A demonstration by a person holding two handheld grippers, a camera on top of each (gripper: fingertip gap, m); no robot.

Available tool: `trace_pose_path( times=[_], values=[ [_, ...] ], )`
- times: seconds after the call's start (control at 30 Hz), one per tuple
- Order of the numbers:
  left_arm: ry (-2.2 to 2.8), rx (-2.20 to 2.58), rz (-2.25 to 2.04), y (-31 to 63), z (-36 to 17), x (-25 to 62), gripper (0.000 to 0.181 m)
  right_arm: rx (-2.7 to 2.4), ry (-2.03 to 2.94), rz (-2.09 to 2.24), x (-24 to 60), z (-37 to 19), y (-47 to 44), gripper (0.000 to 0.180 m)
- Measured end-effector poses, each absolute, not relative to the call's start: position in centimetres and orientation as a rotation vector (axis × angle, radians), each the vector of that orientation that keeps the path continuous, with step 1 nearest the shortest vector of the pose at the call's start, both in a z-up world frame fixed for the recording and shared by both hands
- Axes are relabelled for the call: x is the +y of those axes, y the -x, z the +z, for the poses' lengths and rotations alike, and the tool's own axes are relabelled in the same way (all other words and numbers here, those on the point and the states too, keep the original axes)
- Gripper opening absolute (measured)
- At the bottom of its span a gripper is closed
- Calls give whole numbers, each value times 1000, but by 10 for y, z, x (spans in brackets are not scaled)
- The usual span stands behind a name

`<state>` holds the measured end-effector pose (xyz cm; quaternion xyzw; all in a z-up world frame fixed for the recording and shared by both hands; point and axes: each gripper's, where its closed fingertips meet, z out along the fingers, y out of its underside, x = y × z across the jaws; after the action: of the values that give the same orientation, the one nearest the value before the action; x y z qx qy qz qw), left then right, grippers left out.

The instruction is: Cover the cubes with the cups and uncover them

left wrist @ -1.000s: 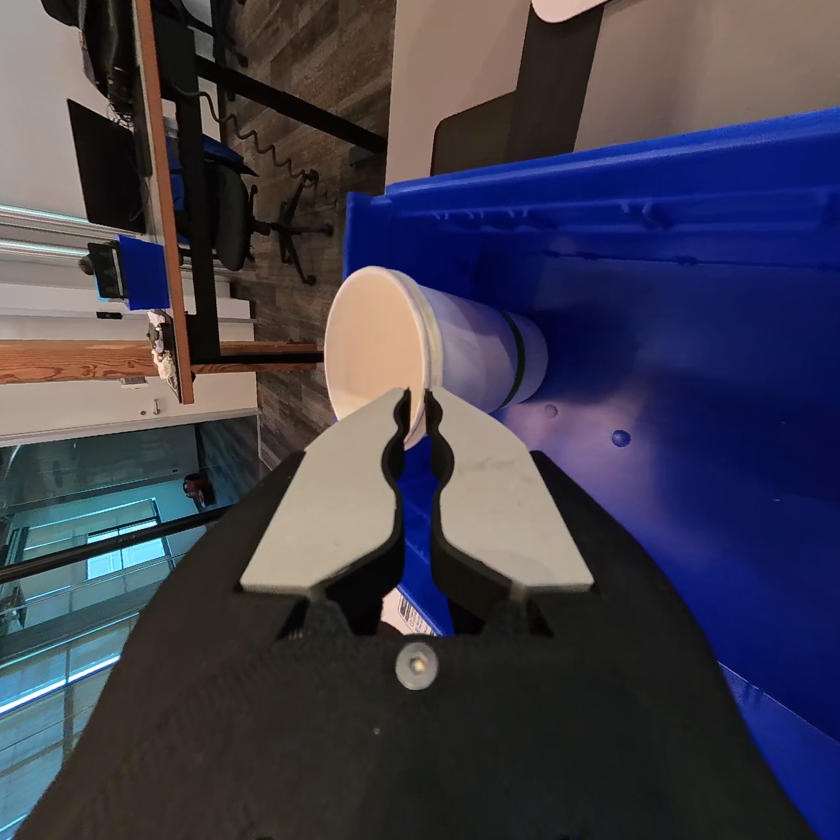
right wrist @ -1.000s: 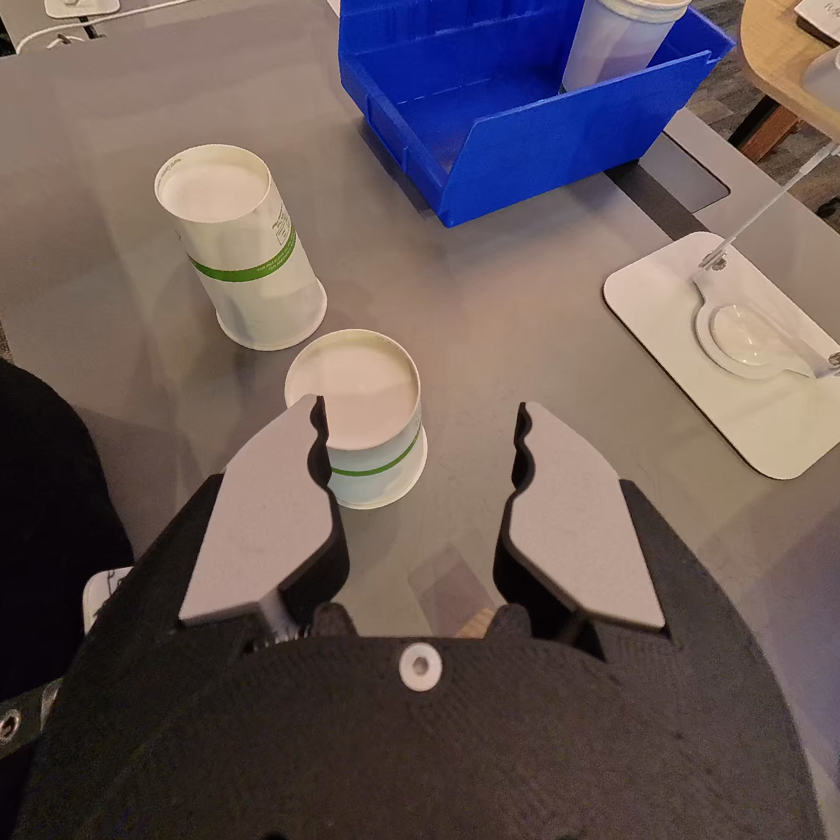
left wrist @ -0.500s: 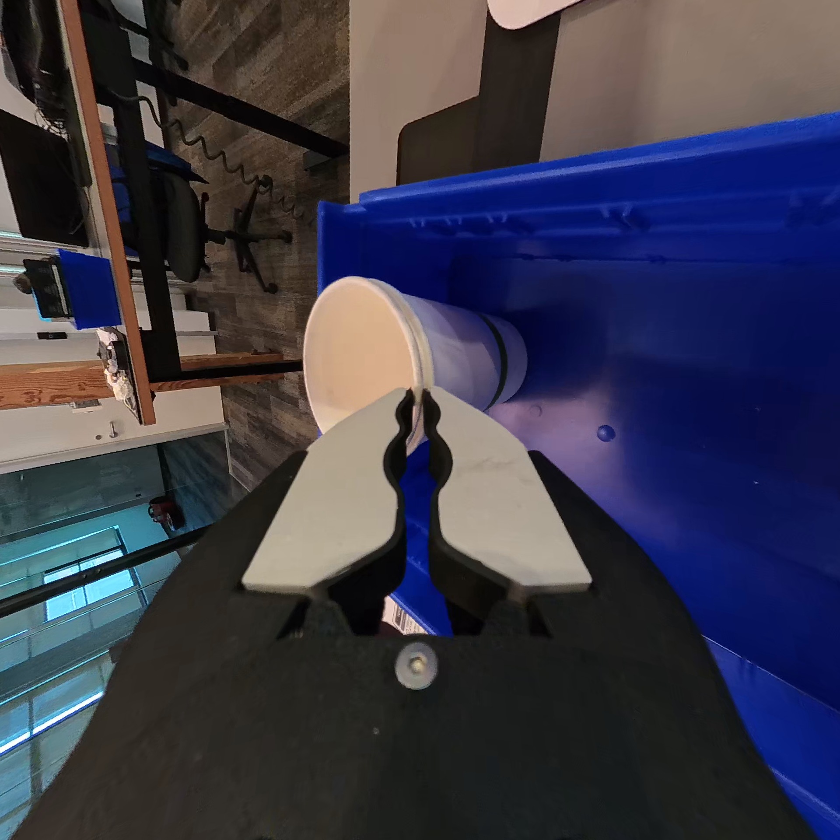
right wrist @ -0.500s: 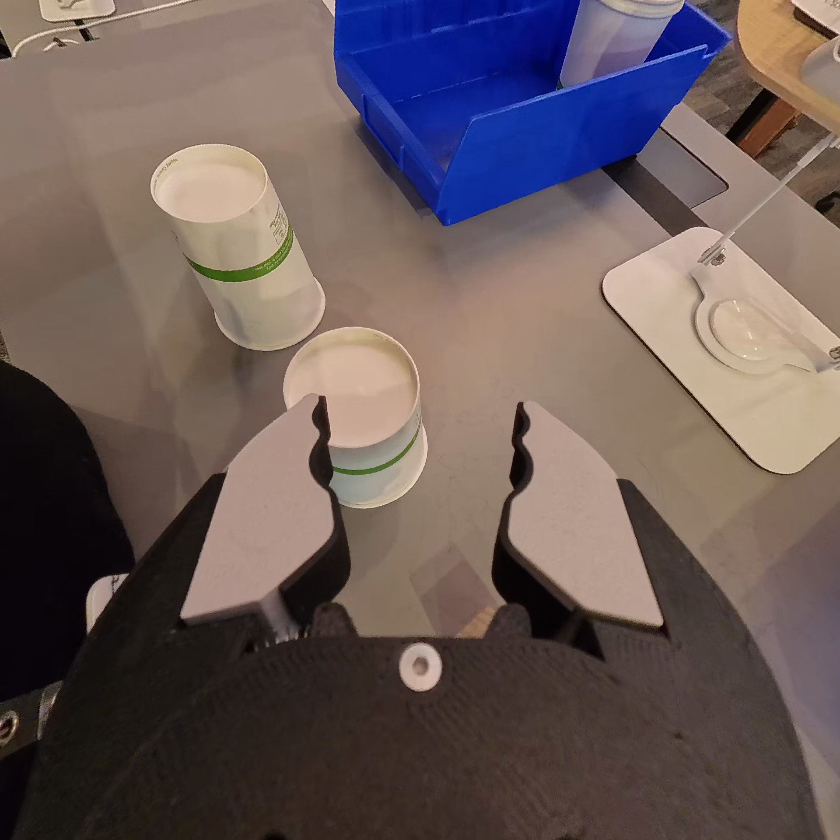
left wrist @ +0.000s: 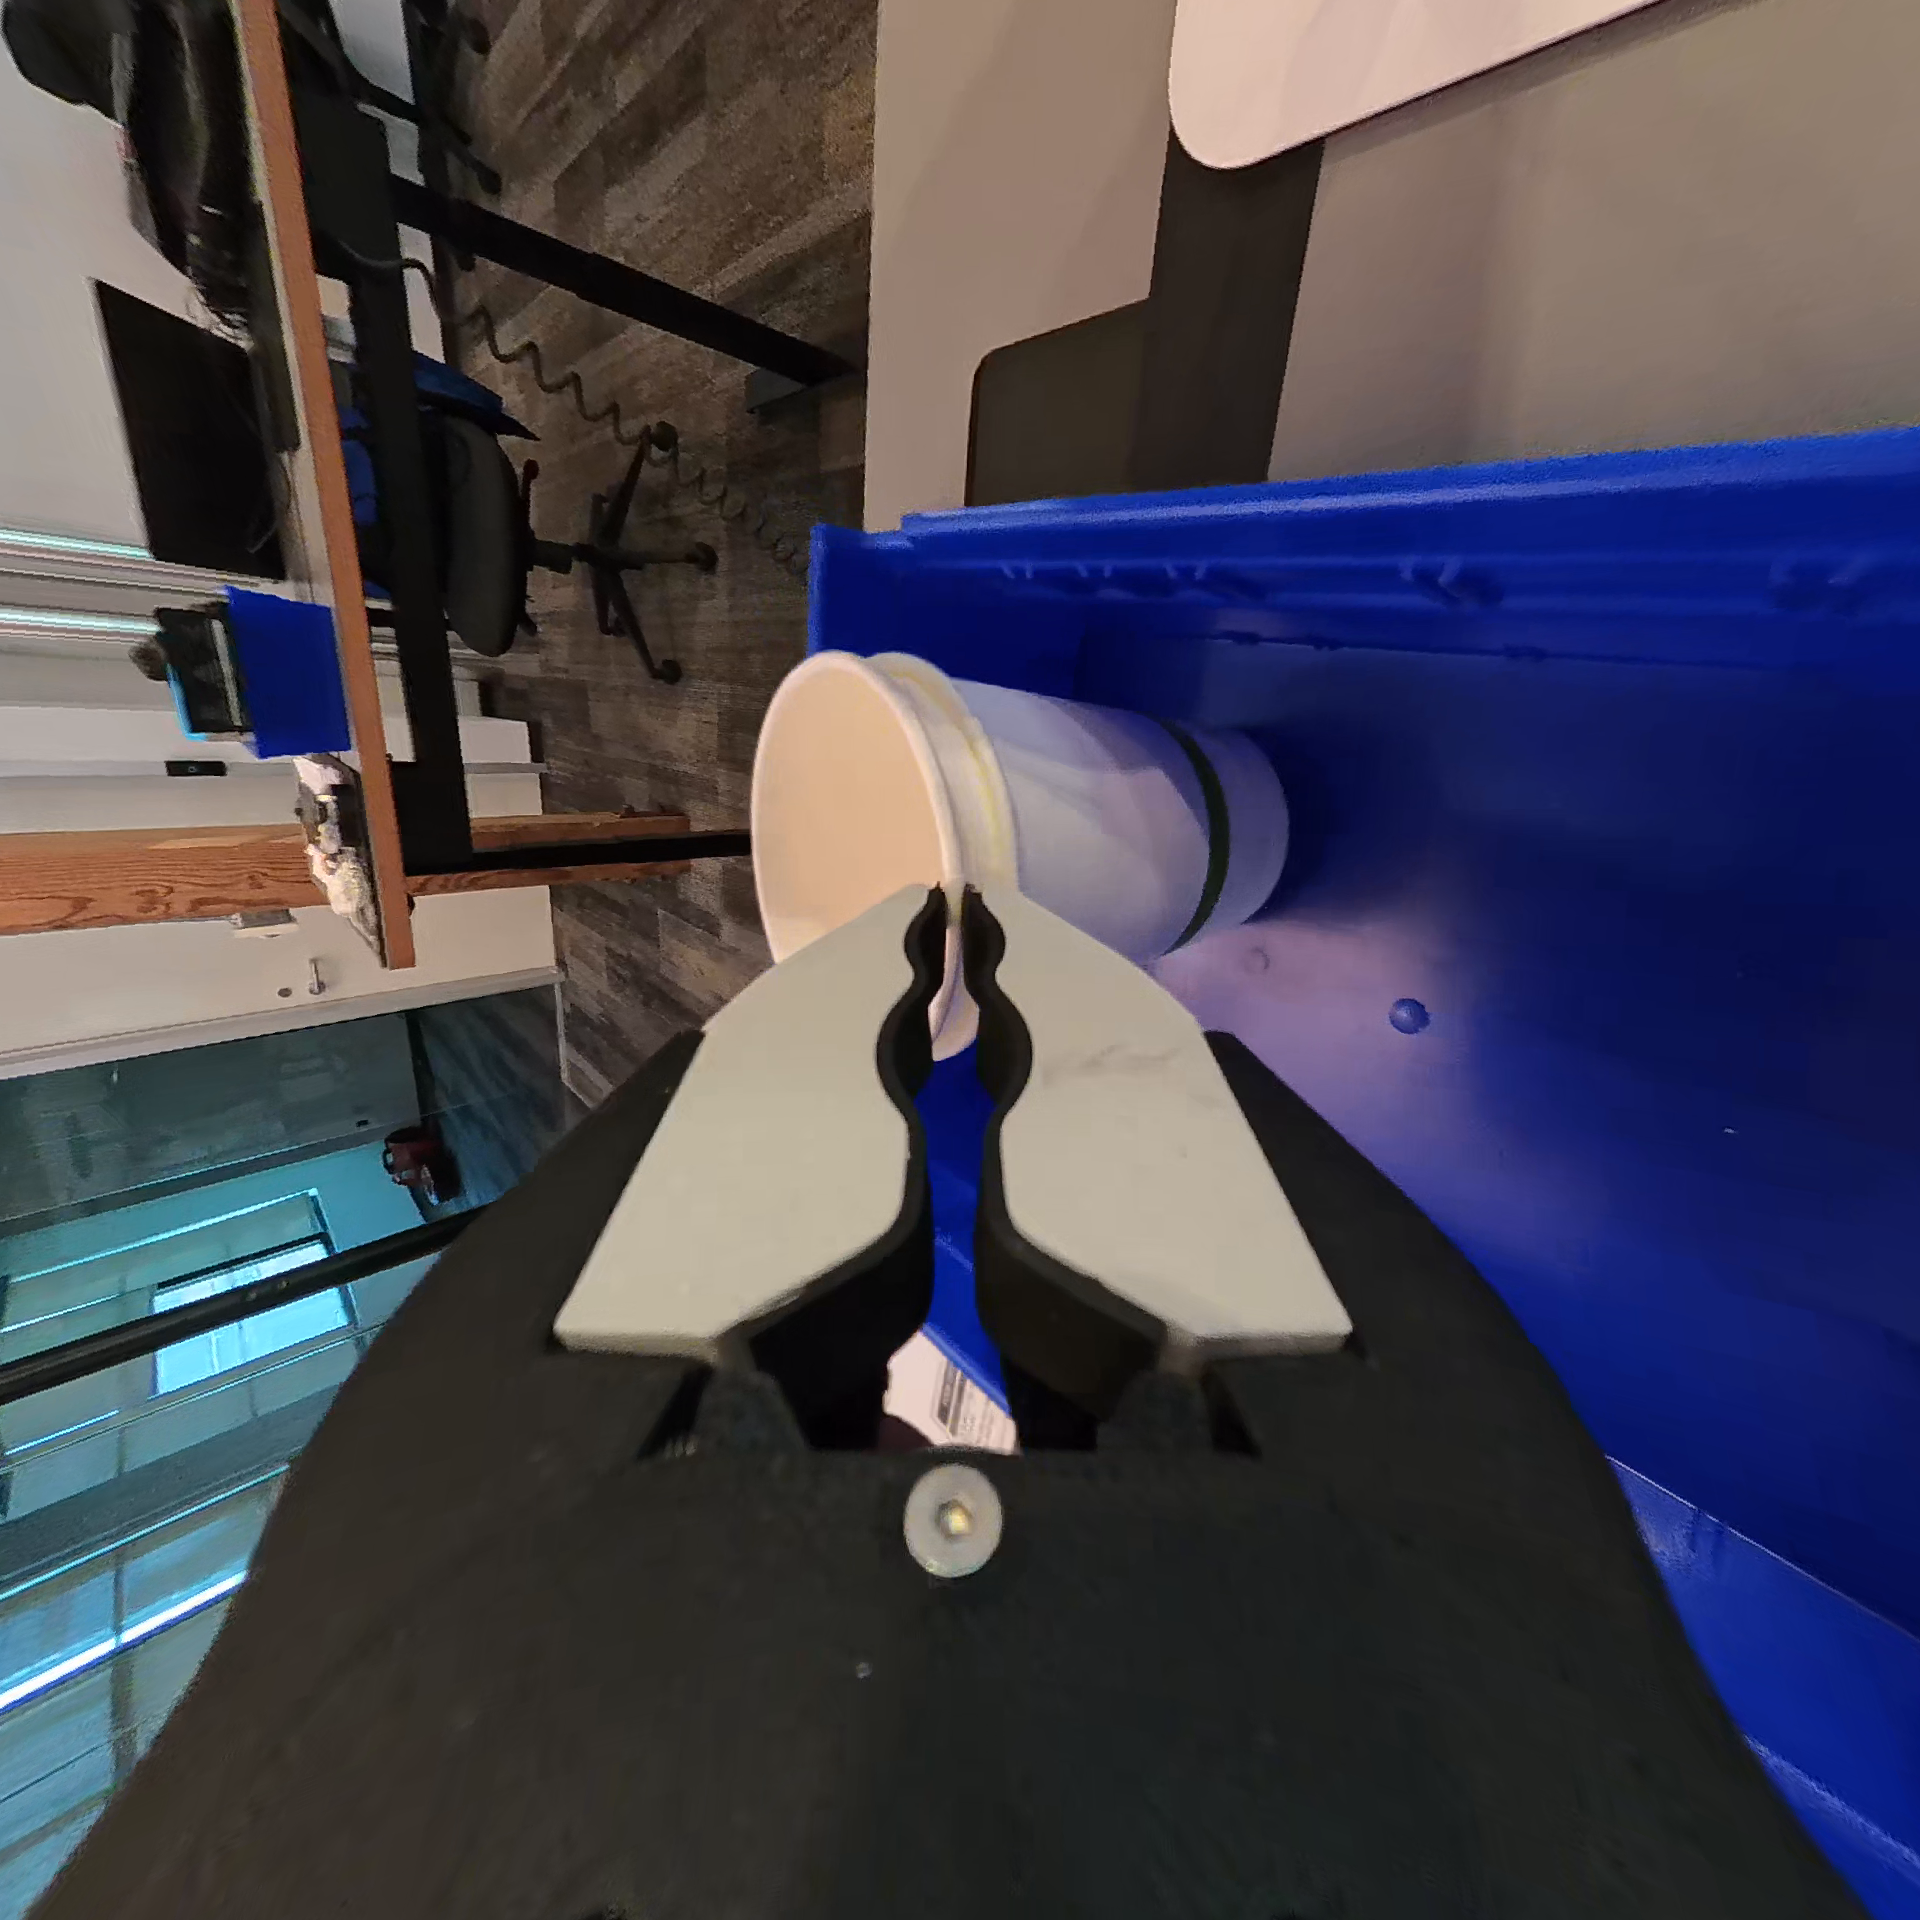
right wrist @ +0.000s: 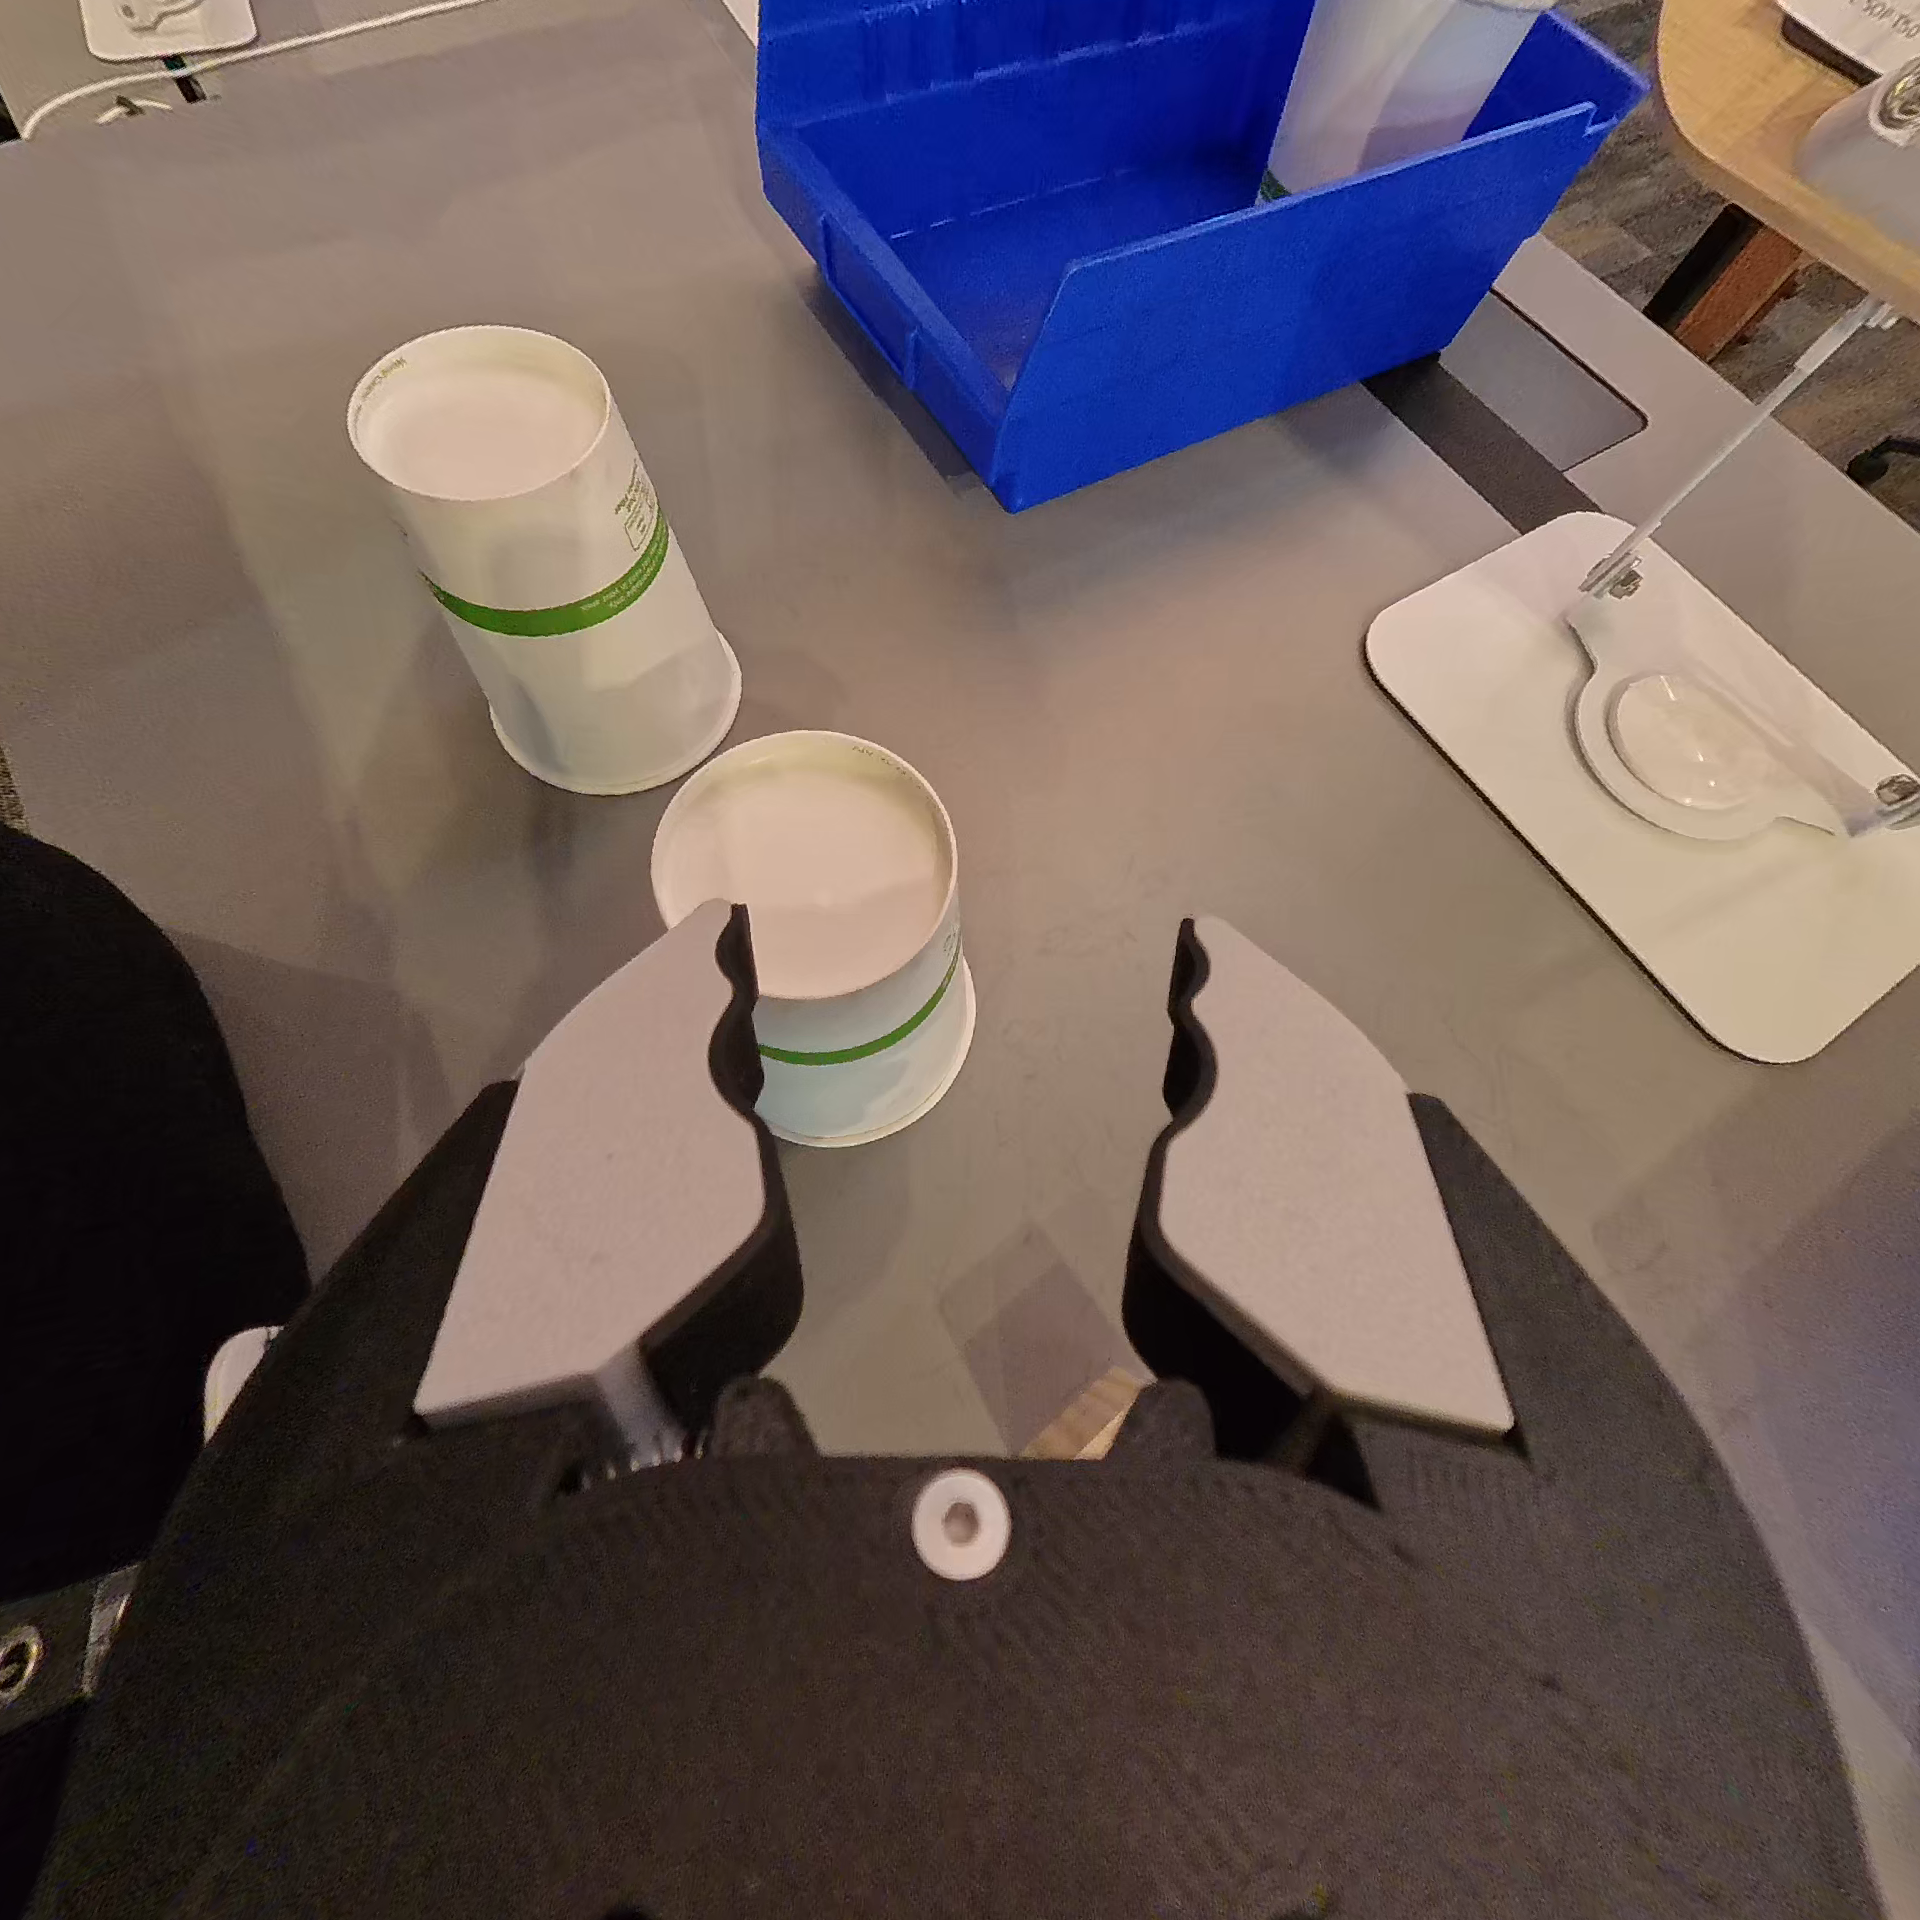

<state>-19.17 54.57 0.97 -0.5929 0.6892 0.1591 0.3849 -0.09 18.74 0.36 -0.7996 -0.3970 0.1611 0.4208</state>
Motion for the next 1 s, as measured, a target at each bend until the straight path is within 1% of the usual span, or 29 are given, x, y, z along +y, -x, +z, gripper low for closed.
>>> trace_pose_path(
  times=[0.3, 0.57, 0.8, 1.0],
  values=[
    [1448, 1703, 471, 186, 32, 533, 3, -993, 1990, 402, 181, 7, 2, 77],
    [1372, 1560, 530, 190, 93, 515, 3, -961, 1955, 377, 177, 18, 1, 81],
    [1348, 1412, 481, 200, 146, 469, 3, -884, 1904, 371, 176, 36, -5, 84],
    [1357, 1334, 270, 182, 171, 400, 3, -826, 1850, 376, 175, 52, -6, 87]
  ],
)
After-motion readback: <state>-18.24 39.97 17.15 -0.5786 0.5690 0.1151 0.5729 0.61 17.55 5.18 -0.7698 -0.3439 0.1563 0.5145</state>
